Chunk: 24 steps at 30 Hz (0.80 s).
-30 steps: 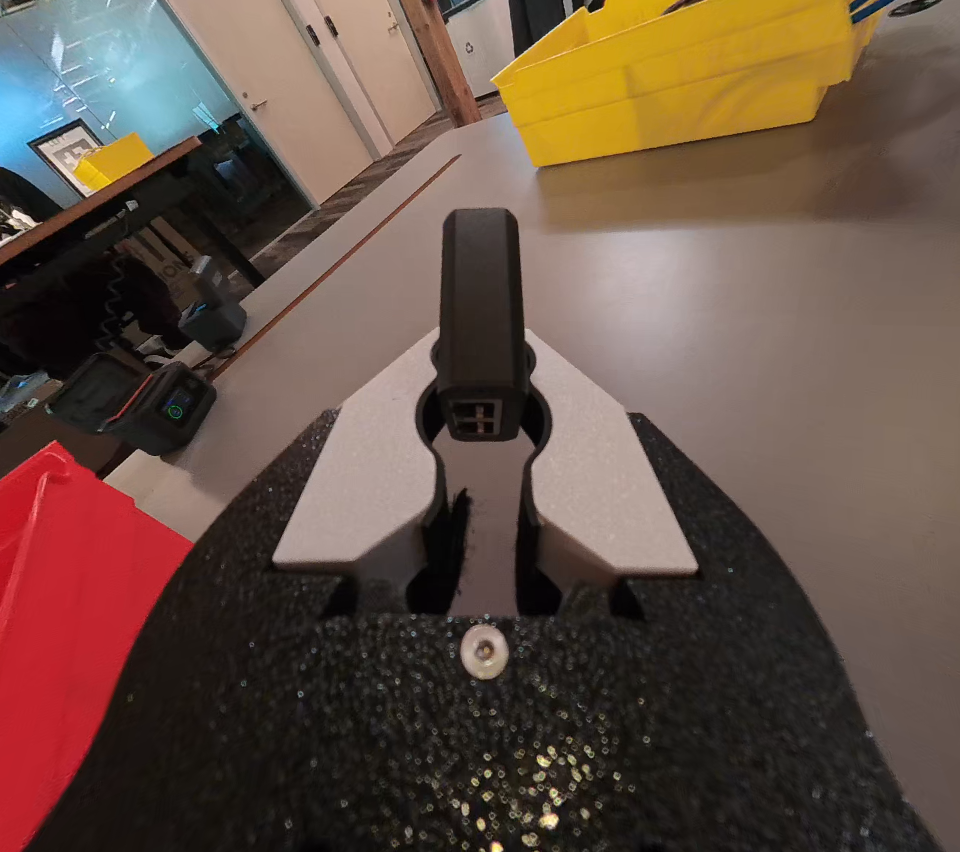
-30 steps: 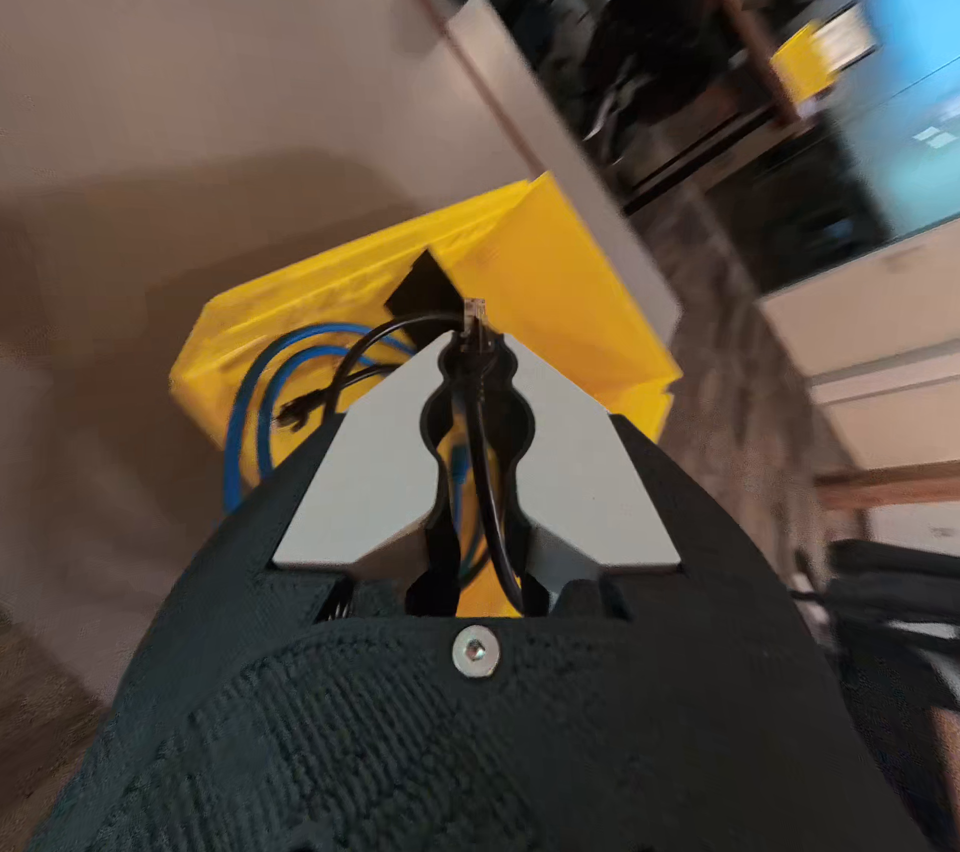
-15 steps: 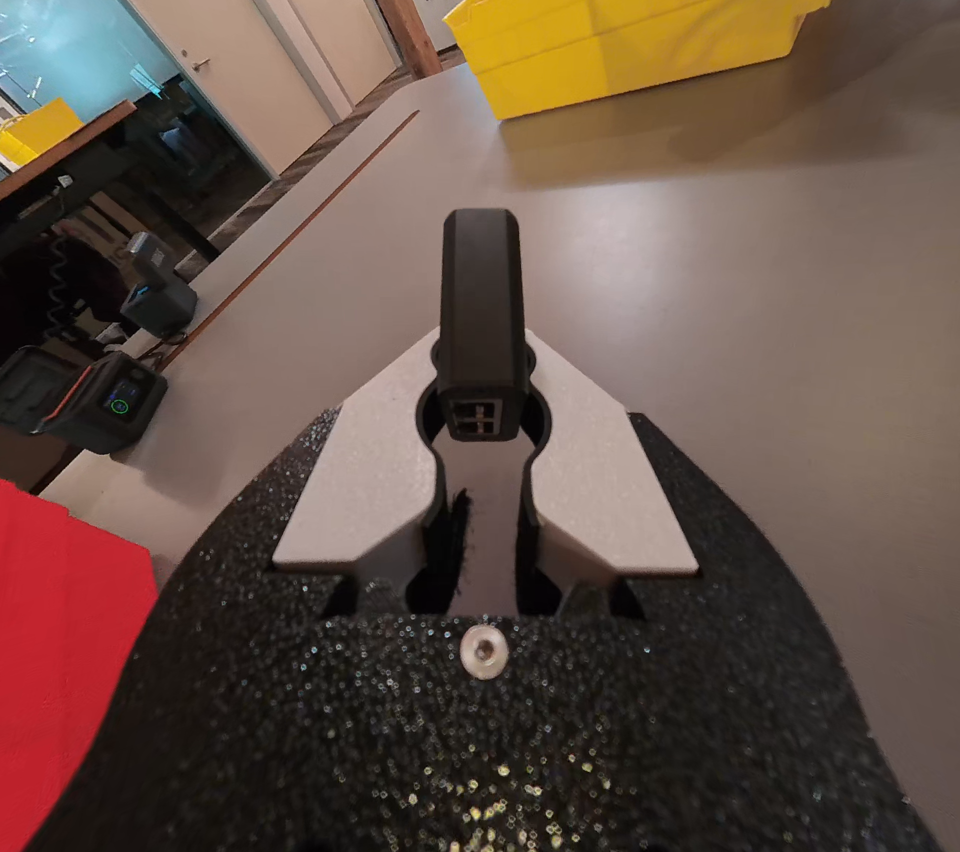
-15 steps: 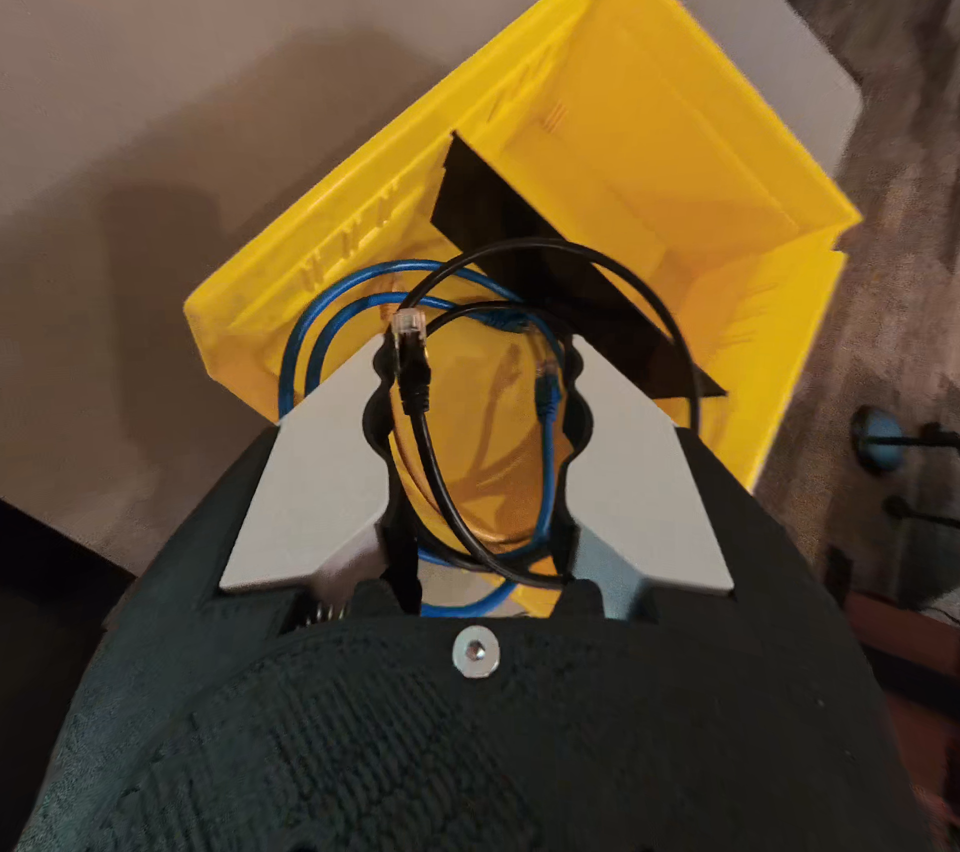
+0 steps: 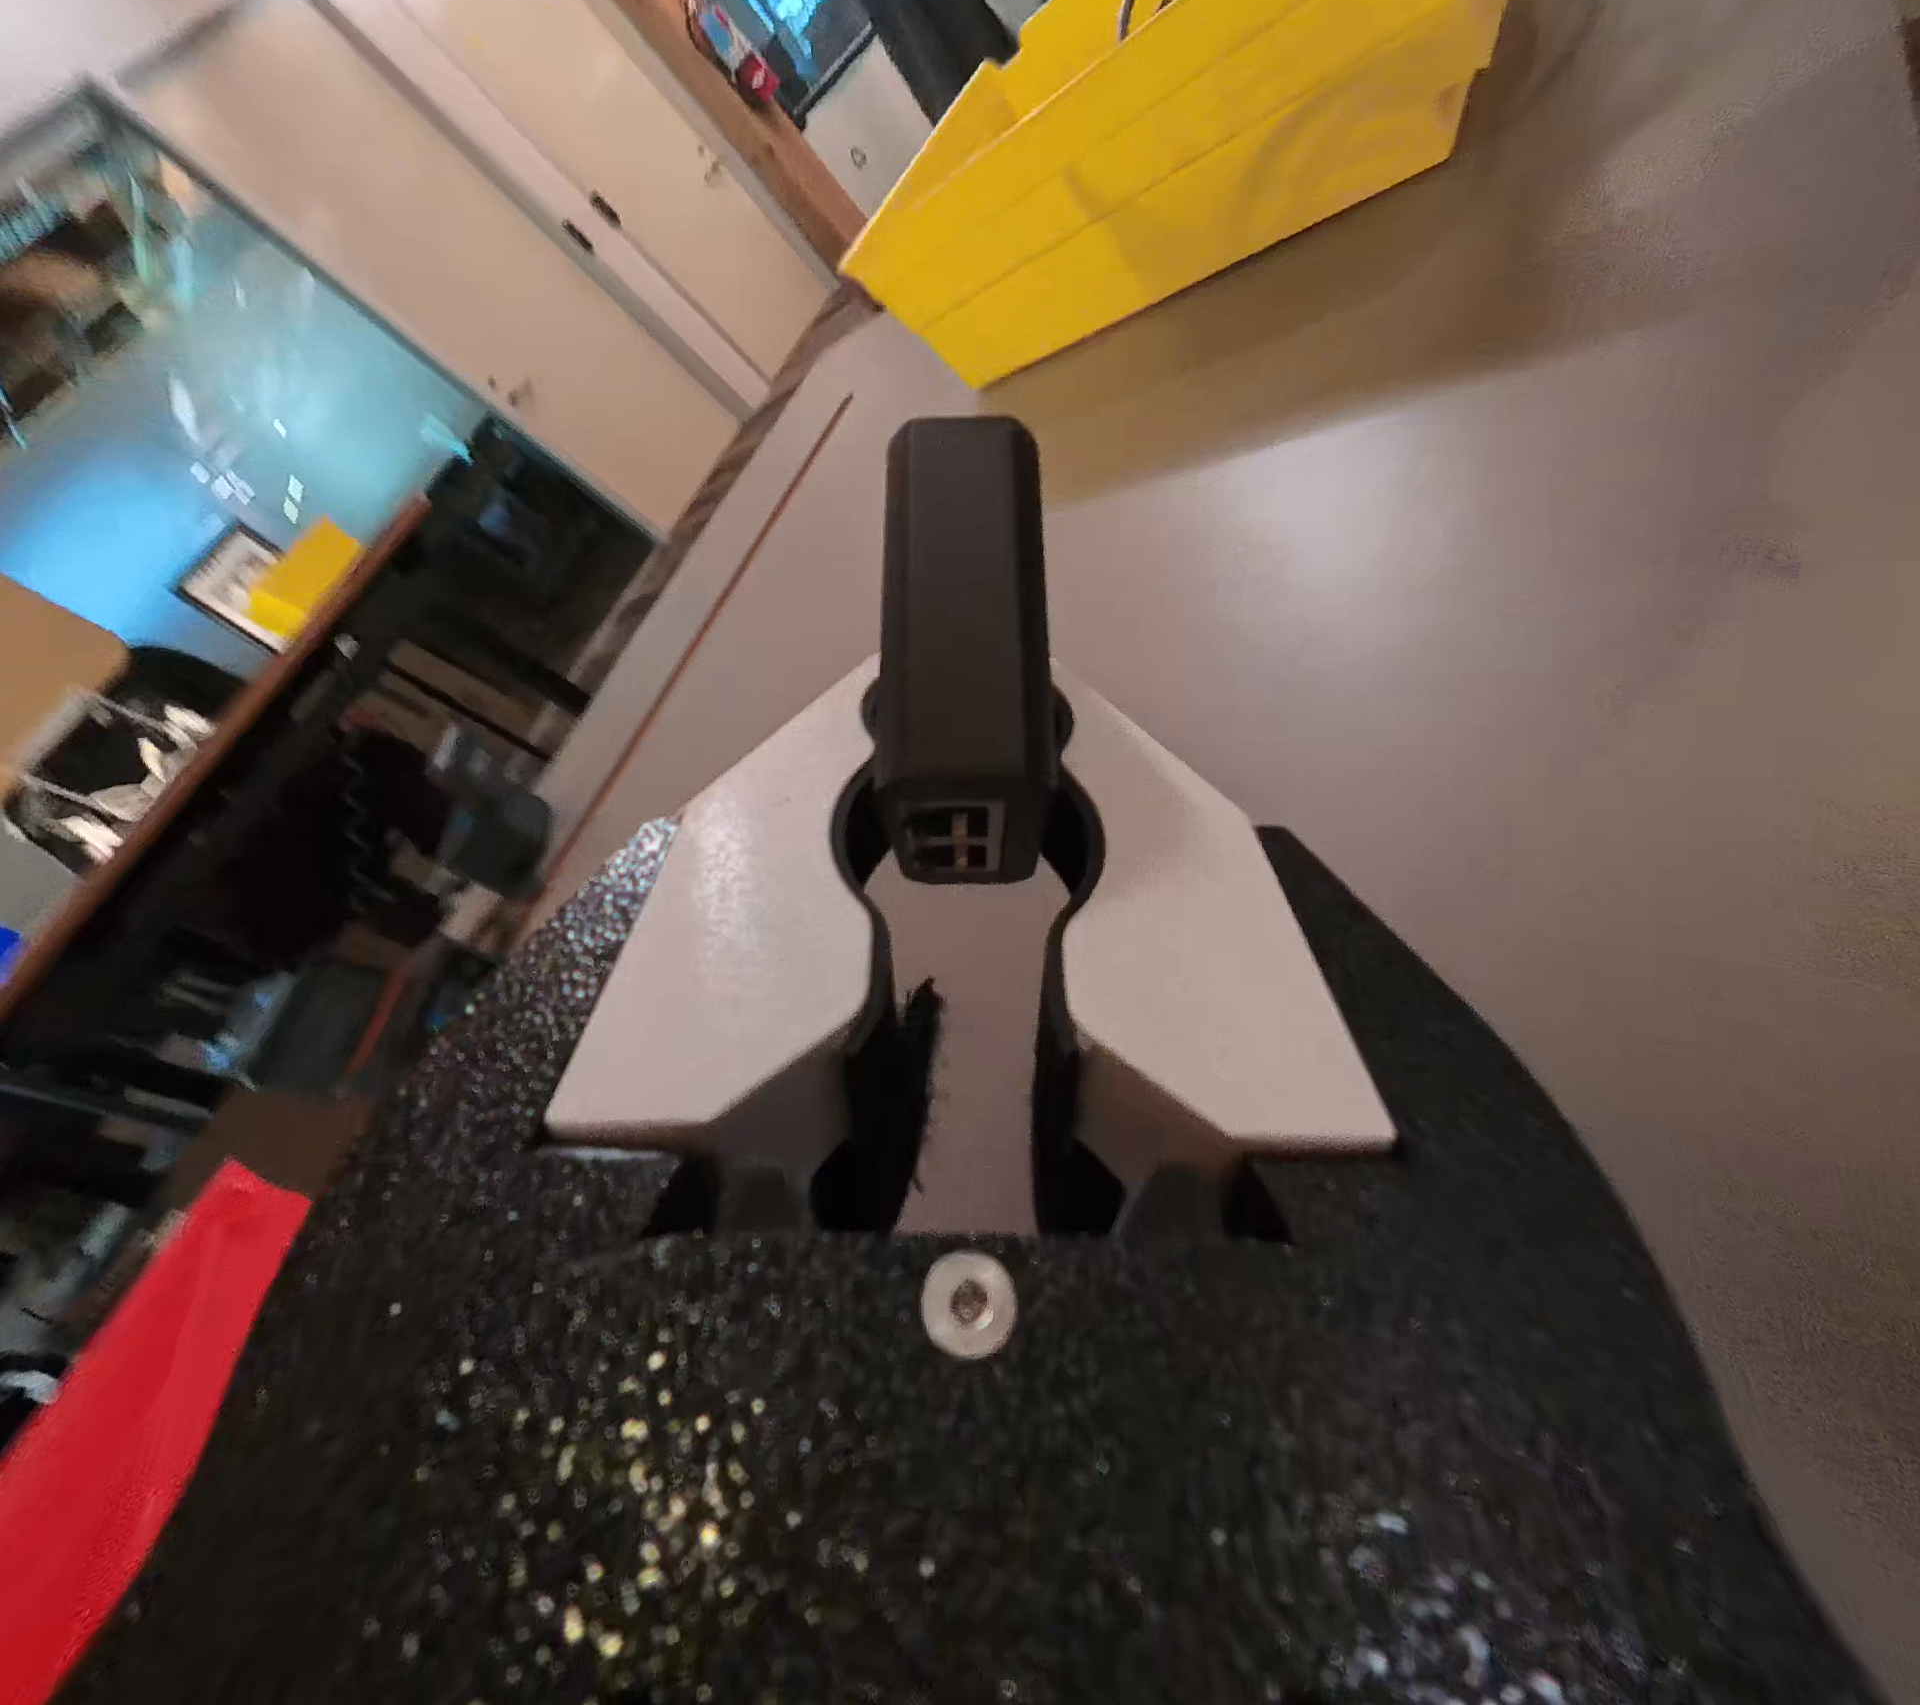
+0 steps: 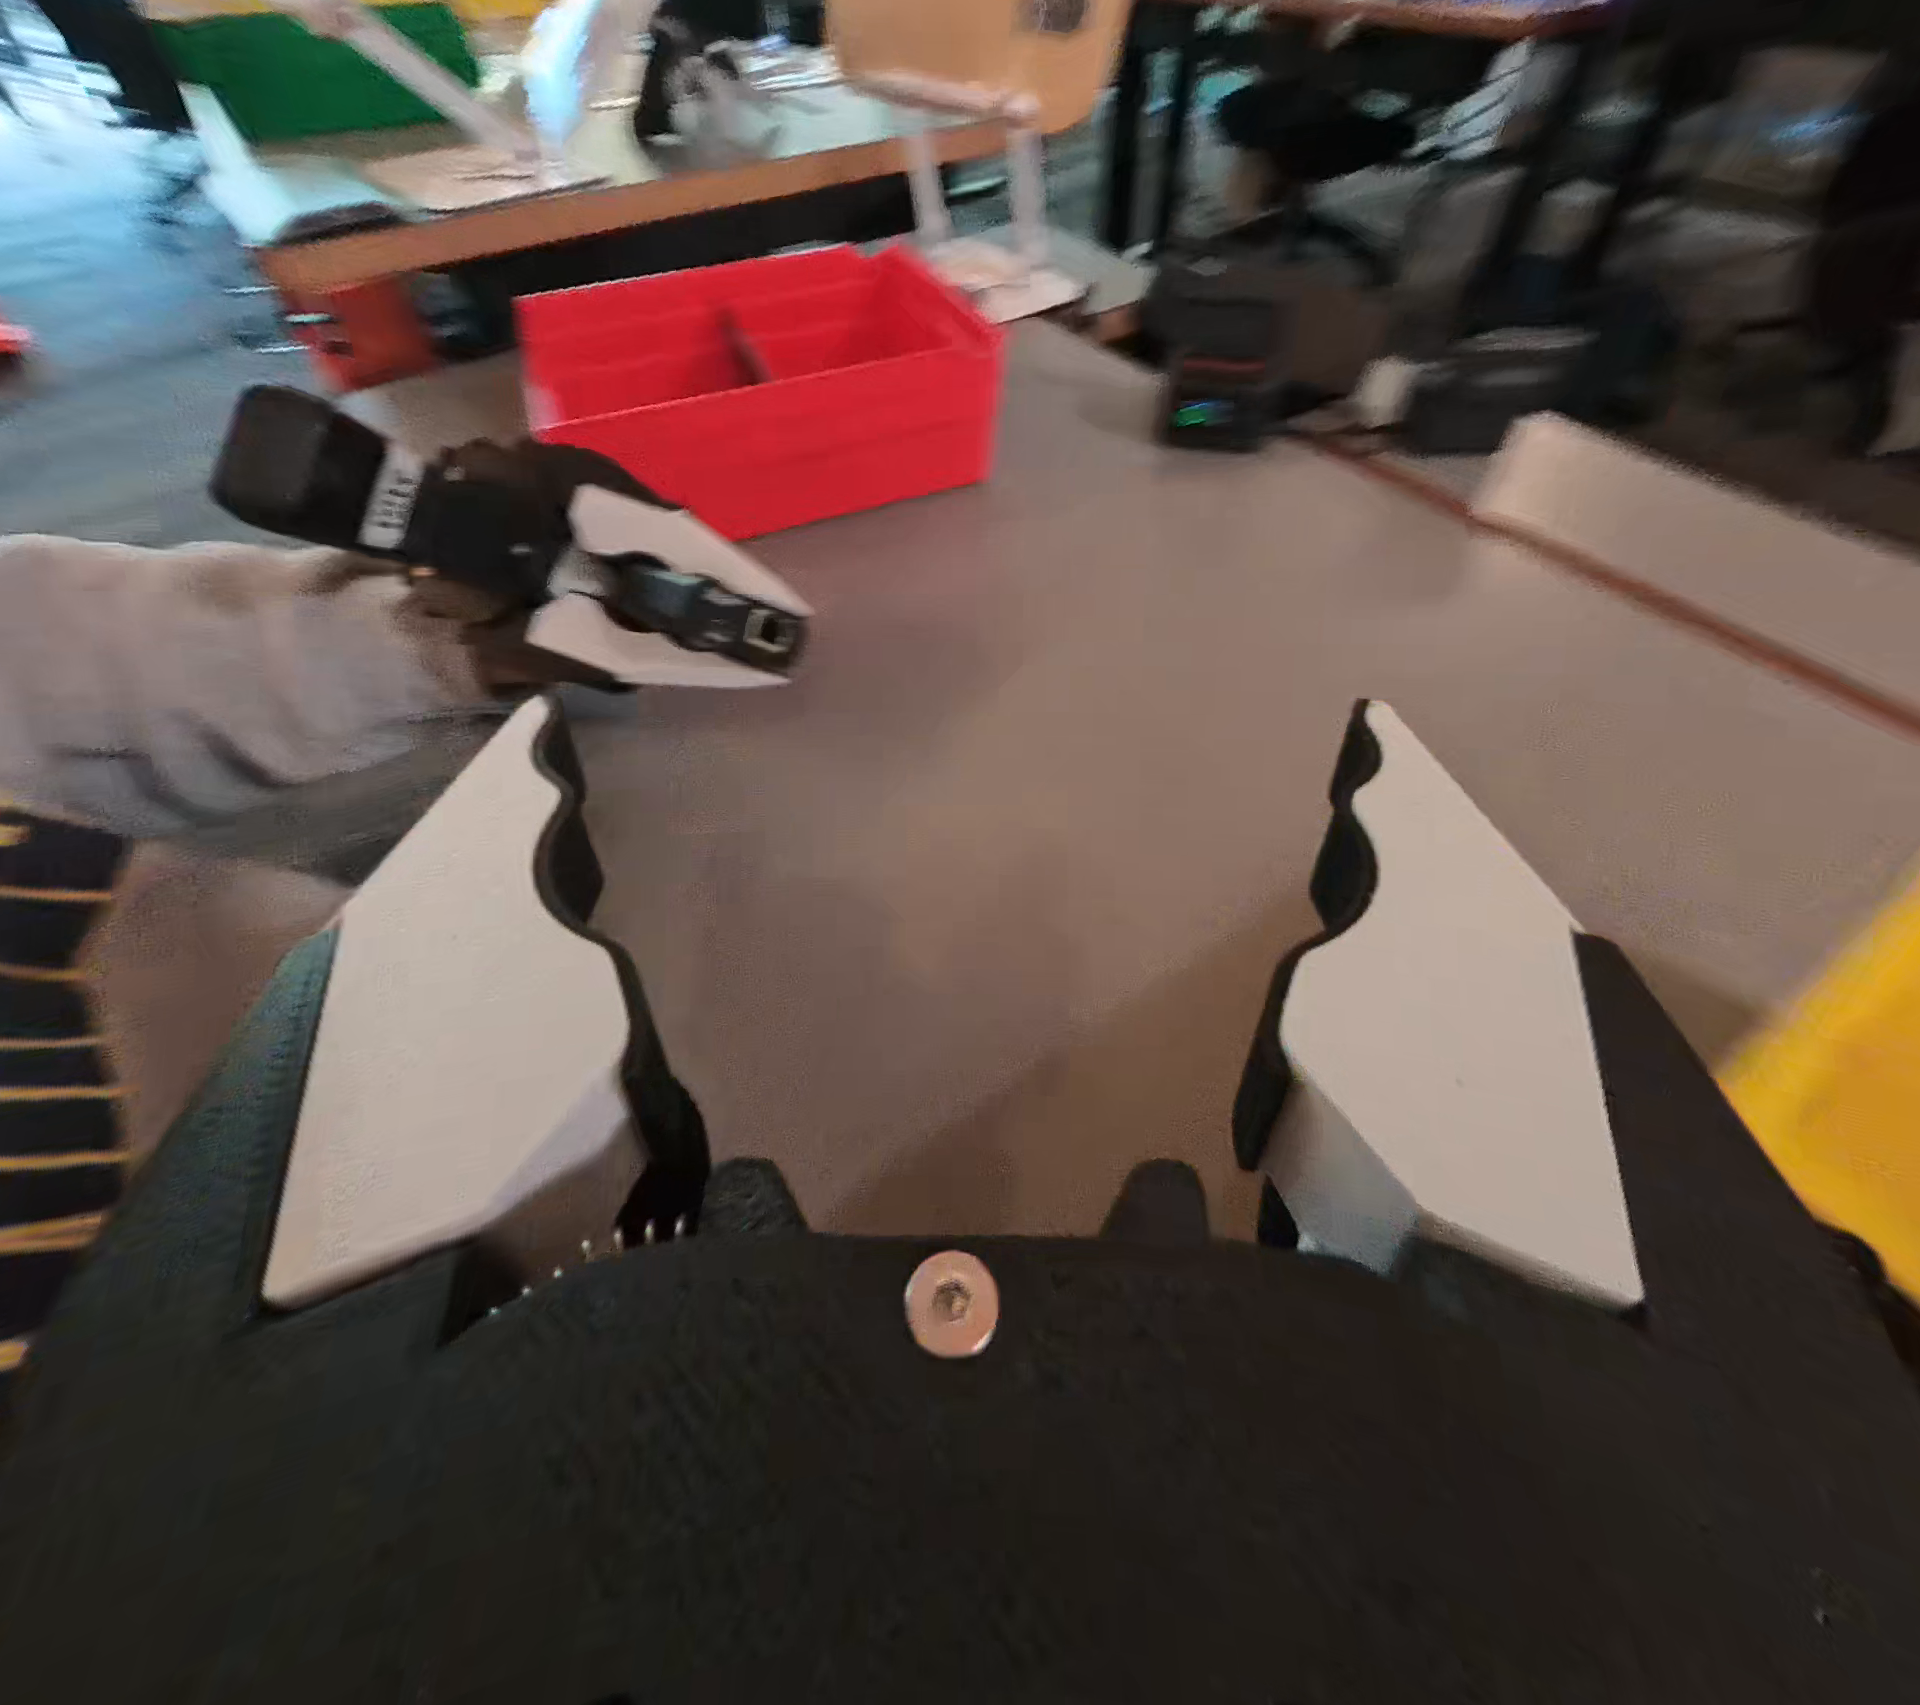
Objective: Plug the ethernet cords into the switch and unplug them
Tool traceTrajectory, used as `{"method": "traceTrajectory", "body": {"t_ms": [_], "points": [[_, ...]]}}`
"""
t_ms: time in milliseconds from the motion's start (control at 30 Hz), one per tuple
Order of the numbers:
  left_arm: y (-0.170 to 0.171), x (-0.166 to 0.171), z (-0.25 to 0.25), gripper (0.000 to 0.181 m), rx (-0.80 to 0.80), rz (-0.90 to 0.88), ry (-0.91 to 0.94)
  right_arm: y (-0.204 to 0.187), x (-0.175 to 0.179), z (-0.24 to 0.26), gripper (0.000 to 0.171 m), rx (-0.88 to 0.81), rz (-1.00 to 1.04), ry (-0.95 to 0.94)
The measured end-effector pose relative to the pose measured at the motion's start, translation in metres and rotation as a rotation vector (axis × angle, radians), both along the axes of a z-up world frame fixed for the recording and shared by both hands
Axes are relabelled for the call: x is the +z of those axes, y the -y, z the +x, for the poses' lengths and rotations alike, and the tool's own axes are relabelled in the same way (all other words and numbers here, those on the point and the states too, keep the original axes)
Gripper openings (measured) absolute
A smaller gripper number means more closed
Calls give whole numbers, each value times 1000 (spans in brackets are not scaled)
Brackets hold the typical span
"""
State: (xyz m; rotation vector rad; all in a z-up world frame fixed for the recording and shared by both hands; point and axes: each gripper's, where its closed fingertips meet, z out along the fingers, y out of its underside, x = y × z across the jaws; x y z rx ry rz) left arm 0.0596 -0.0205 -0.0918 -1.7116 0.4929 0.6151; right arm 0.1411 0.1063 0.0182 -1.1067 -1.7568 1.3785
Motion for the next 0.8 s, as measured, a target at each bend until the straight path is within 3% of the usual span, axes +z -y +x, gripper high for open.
{"method": "traceTrajectory", "body": {"t_ms": [133,300,800], "points": [[-3,14,32,21,-62,35,-158,84,-55,-15,143,216,-136,166],[-9,14,56,21,-118,26,-248,141,-99,-19,132,386,-246,287],[-20,-5,63,21,-123,-38,-303,157,-115,-24,71,437,-330,296]]}}
